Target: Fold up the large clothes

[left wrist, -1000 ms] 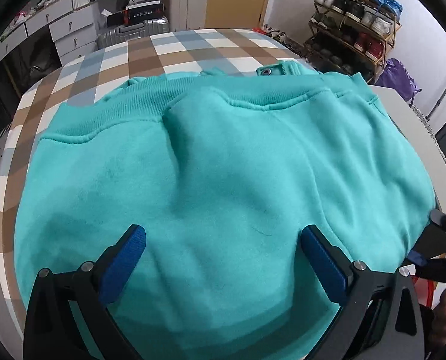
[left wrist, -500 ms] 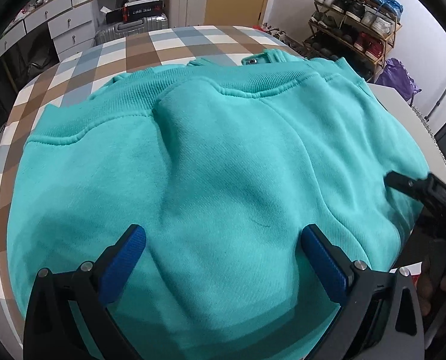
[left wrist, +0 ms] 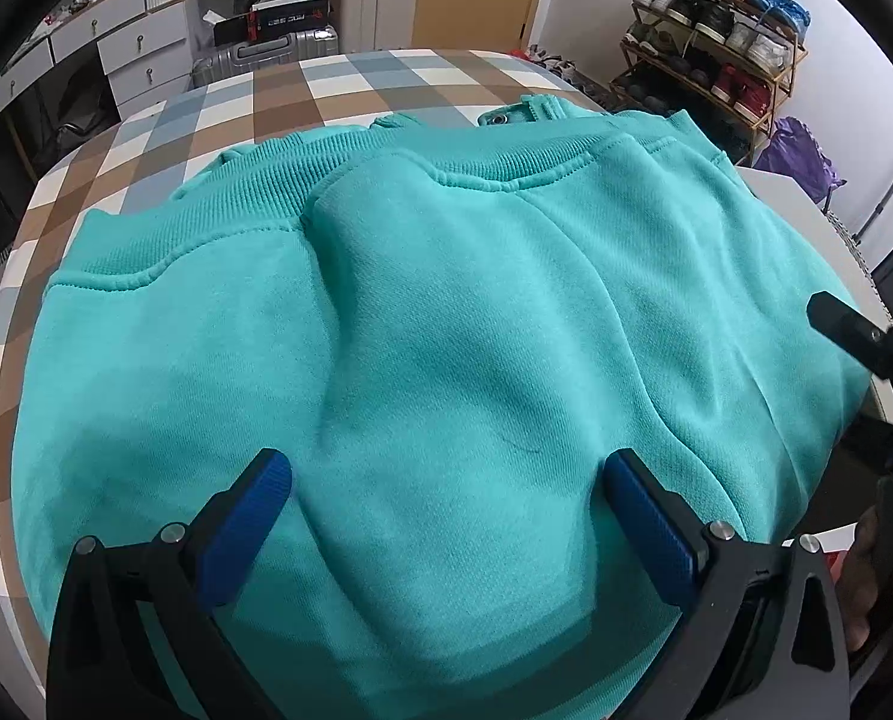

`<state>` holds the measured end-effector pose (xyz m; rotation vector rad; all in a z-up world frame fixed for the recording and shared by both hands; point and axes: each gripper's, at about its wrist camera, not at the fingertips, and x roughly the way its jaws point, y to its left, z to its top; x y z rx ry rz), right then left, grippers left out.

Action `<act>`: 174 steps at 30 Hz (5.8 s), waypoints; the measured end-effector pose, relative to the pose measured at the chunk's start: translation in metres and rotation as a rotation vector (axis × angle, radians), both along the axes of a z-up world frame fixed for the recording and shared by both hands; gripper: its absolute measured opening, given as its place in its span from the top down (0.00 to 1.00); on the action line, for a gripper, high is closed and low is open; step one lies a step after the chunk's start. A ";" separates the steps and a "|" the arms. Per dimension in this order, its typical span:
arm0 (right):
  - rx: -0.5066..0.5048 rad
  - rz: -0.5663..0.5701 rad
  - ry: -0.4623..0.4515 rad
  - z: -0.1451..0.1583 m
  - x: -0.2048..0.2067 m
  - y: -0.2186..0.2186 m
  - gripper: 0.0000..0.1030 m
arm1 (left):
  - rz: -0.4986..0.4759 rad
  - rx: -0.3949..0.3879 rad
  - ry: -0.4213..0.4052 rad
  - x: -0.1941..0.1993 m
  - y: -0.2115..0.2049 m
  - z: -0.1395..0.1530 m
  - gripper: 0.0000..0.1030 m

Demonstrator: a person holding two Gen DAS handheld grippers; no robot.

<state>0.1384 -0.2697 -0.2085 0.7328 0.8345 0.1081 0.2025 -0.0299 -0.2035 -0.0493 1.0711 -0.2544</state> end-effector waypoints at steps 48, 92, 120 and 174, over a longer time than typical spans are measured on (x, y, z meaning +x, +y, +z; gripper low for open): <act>-1.470 0.771 -0.680 0.053 -0.089 0.209 0.80 | -0.062 -0.384 -0.015 0.010 0.070 0.040 0.12; -0.094 0.831 -0.306 0.074 -0.094 0.091 0.15 | -0.218 -0.138 0.212 0.062 0.024 0.117 0.85; -0.417 0.794 0.095 -0.015 -0.056 0.150 1.00 | -0.007 -0.481 0.293 0.038 0.131 0.017 0.53; 0.092 0.742 0.220 0.020 0.041 0.073 1.00 | -0.154 -0.271 0.064 -0.089 0.038 -0.002 0.64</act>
